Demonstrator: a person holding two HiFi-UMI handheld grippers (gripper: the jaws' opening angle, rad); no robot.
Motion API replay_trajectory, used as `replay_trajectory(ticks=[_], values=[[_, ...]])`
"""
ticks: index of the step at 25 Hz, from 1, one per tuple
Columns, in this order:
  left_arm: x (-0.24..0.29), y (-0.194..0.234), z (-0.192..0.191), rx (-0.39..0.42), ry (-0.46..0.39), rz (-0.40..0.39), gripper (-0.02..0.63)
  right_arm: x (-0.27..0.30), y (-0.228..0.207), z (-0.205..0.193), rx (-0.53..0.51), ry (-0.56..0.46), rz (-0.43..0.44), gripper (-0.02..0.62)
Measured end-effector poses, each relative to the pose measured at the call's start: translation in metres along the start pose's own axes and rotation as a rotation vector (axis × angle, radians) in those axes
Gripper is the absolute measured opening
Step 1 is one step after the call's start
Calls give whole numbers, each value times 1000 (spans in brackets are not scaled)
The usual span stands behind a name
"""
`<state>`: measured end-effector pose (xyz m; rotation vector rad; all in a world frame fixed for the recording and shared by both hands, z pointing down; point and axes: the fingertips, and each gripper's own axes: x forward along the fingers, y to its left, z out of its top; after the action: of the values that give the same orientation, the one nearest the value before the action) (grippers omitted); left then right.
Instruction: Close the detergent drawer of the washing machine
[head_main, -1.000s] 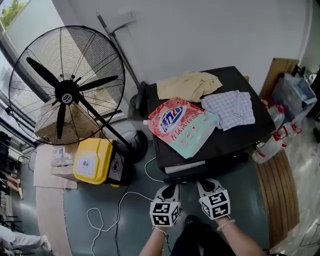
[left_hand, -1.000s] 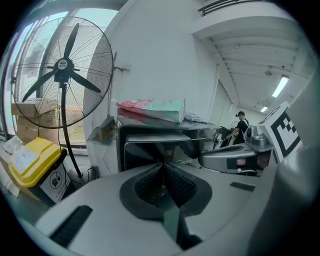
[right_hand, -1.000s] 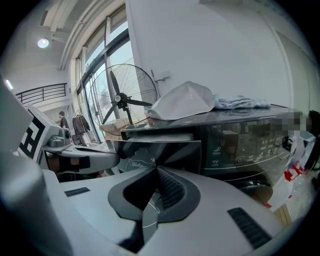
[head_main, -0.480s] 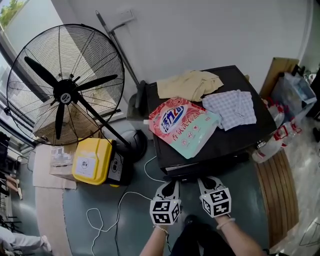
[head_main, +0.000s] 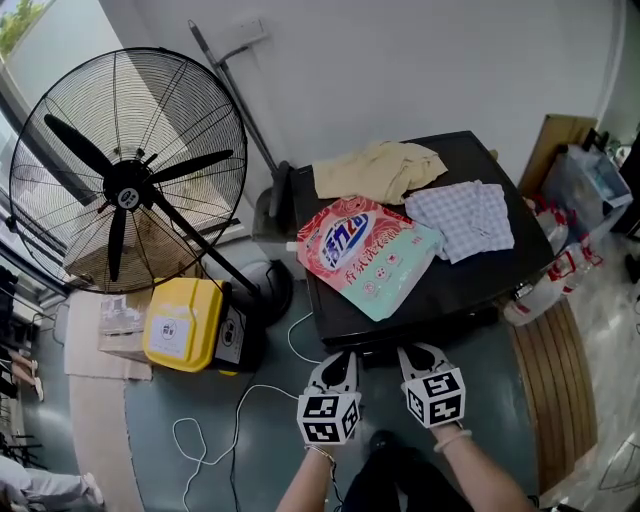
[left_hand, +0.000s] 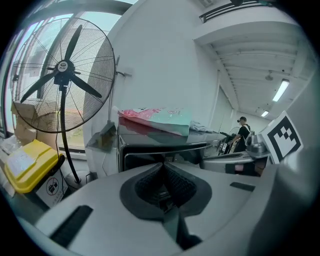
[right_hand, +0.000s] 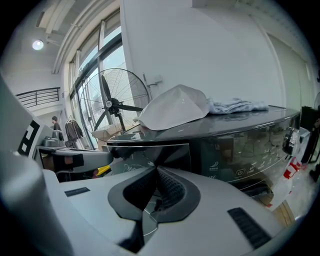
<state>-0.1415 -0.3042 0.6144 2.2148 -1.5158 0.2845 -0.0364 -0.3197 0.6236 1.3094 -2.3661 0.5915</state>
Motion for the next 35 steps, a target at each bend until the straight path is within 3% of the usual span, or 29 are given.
replay_trajectory(ticks=[35], values=[[12,-5,-6,12,33,-6,15,5,-2,1,52,-32,10,26]])
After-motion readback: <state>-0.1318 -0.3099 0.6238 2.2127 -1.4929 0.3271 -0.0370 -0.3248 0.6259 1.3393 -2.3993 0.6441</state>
